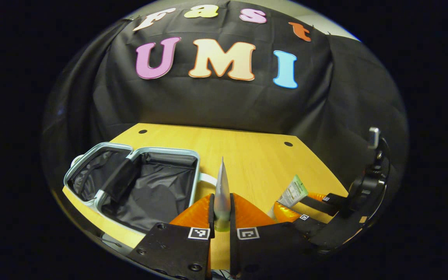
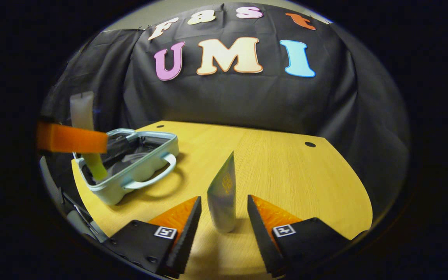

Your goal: First open the suitcase, pack the skin care products into it, and then close the suitcase.

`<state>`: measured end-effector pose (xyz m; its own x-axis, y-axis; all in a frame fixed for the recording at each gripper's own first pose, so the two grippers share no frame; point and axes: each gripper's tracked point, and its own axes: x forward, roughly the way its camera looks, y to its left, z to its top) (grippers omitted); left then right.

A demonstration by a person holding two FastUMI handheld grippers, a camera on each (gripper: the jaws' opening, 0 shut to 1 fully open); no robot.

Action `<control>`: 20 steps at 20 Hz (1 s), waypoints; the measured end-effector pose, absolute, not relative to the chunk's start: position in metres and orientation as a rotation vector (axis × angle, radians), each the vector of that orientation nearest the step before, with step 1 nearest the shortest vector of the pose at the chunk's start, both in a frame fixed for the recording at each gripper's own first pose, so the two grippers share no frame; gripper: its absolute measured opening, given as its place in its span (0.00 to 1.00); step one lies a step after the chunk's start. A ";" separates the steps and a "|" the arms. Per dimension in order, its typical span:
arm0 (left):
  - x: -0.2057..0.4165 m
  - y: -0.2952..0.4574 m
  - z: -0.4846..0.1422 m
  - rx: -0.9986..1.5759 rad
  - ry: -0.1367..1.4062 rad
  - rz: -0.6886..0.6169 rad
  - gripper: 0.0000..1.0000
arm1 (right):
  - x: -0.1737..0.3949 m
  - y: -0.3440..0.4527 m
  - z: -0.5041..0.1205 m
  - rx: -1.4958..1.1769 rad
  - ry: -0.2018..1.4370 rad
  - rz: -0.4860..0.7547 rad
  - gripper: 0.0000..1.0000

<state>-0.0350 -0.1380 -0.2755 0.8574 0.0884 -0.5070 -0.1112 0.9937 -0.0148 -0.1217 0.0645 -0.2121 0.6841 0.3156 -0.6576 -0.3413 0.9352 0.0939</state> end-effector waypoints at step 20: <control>-0.068 0.050 -0.367 -0.047 1.003 0.251 0.11 | -0.147 0.163 -0.159 0.139 0.882 0.565 0.29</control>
